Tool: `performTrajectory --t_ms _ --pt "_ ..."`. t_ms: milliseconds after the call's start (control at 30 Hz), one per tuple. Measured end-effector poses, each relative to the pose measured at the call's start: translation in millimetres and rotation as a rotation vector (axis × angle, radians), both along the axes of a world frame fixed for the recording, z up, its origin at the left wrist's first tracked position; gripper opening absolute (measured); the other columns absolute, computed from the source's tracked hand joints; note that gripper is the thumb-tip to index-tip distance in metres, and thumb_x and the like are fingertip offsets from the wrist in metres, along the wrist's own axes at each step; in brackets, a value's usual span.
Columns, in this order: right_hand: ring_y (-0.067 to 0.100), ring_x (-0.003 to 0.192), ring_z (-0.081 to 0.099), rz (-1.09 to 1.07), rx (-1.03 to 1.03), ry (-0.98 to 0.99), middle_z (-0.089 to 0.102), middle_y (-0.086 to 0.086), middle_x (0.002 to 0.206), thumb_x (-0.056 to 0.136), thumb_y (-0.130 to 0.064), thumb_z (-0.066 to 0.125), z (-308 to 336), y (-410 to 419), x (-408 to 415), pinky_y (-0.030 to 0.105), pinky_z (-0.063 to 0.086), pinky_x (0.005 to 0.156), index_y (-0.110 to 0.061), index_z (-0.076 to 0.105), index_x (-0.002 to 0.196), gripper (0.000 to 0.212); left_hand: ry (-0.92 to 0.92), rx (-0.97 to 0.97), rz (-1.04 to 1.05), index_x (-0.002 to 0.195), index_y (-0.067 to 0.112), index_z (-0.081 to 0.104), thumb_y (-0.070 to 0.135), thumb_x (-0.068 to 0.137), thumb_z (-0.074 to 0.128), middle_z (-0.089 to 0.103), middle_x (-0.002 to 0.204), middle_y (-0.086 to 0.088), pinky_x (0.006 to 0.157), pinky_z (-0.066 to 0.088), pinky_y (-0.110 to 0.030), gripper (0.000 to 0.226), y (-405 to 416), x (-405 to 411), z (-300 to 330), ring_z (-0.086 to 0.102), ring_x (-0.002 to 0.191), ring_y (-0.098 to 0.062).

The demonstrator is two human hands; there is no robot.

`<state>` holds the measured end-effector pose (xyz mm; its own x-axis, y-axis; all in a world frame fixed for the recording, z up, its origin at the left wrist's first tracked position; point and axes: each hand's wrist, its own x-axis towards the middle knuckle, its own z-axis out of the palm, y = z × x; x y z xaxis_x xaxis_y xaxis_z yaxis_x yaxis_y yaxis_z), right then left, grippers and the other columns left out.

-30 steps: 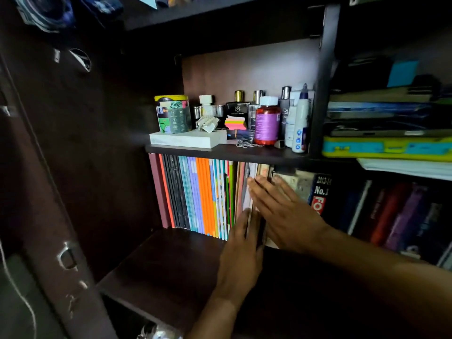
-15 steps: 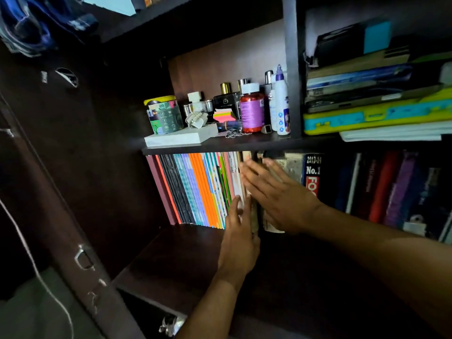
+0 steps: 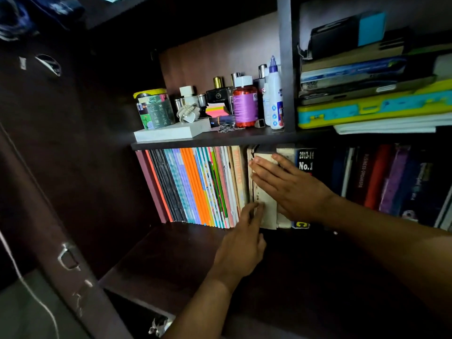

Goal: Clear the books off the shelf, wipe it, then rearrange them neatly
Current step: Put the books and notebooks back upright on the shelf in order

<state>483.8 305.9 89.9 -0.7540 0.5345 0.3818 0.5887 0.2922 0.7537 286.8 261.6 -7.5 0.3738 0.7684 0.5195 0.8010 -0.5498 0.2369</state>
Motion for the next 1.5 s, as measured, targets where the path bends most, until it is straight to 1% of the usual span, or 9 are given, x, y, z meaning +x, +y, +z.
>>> performTrajectory --t_ms 167,367,567,700,800,900,1167,1300,1500 --pt "0.038 0.155 0.004 0.048 -0.036 0.015 0.005 0.024 0.167 0.083 -0.032 0.042 4 -3 13 0.054 0.006 0.125 -0.002 0.024 0.157 0.082 -0.034 -0.040 -0.048 0.162 0.034 -0.006 0.021 0.096 0.057 -0.008 0.169 0.012 0.098 0.051 -0.032 0.092 3 -2 -6 0.049 0.134 -0.021" --pt "0.037 0.156 -0.001 -0.025 -0.050 0.071 -0.002 0.018 0.169 0.077 -0.040 0.064 -21 -19 30 0.061 0.008 0.122 -0.009 0.020 0.161 0.099 0.025 -0.041 -0.140 0.162 0.024 -0.010 0.018 0.097 0.059 -0.010 0.170 0.012 0.122 0.012 -0.019 0.095 18 -7 -12 0.005 0.155 -0.005" --pt "0.033 0.156 0.000 -0.056 -0.081 0.118 -0.001 0.014 0.170 0.070 -0.037 0.070 -24 -16 32 0.059 0.005 0.124 -0.013 0.018 0.162 0.108 0.016 -0.037 -0.127 0.162 0.025 -0.012 0.015 0.102 0.052 -0.008 0.170 0.011 0.126 0.022 -0.035 0.088 21 -7 -15 0.007 0.156 -0.008" --pt "0.033 0.156 0.001 -0.032 -0.162 0.356 0.004 0.016 0.169 0.071 -0.034 0.065 -40 -35 17 0.060 0.010 0.123 -0.012 0.028 0.159 0.098 -0.104 -0.004 -0.032 0.161 0.036 -0.005 -0.011 0.091 0.044 -0.007 0.169 0.017 0.116 0.037 -0.028 0.098 16 -8 -12 0.010 0.154 -0.003" --pt "0.028 0.157 -0.005 -0.051 -0.299 0.676 -0.001 0.012 0.170 0.077 -0.031 0.064 -82 -66 14 0.057 0.010 0.125 -0.018 0.024 0.161 0.094 -0.342 0.026 0.116 0.160 0.045 0.014 -0.004 0.093 0.048 0.042 0.158 0.010 0.099 0.054 -0.038 0.090 14 4 5 0.061 0.126 -0.015" --pt "0.021 0.157 -0.002 -0.056 -0.396 0.910 0.002 0.007 0.170 0.082 -0.028 0.066 -99 -73 28 0.049 0.007 0.127 -0.022 0.021 0.161 0.091 -0.437 0.055 0.299 0.156 0.042 0.028 0.010 0.100 0.049 0.071 0.112 -0.010 0.075 0.057 -0.041 0.067 24 33 45 0.071 0.089 -0.031" --pt "0.021 0.157 0.005 0.041 -0.479 1.042 0.011 0.007 0.169 0.083 -0.038 0.053 -95 -70 31 0.042 0.006 0.127 -0.026 0.026 0.158 0.081 -0.212 0.063 0.419 0.148 0.038 0.038 0.030 0.098 0.046 0.073 0.097 -0.019 0.075 0.056 -0.049 0.051 42 37 99 0.067 0.090 -0.046" --pt "0.026 0.146 0.029 0.123 -0.419 1.174 0.032 0.008 0.160 0.081 -0.036 0.061 -90 -72 28 0.045 0.029 0.118 -0.022 0.043 0.149 0.072 -0.160 0.107 0.427 0.144 0.031 0.045 0.027 0.096 0.052 0.073 0.098 -0.021 0.075 0.055 -0.049 0.049 42 36 102 0.066 0.091 -0.048" --pt "0.024 0.131 0.037 0.123 -0.363 1.405 0.039 0.006 0.147 0.084 -0.023 0.068 -84 -76 34 0.043 0.044 0.108 -0.013 0.047 0.142 0.063 -0.111 0.145 0.471 0.155 0.040 0.006 0.019 0.093 0.054 0.070 0.091 -0.024 0.064 0.047 -0.043 0.081 34 39 110 0.066 0.080 -0.047"
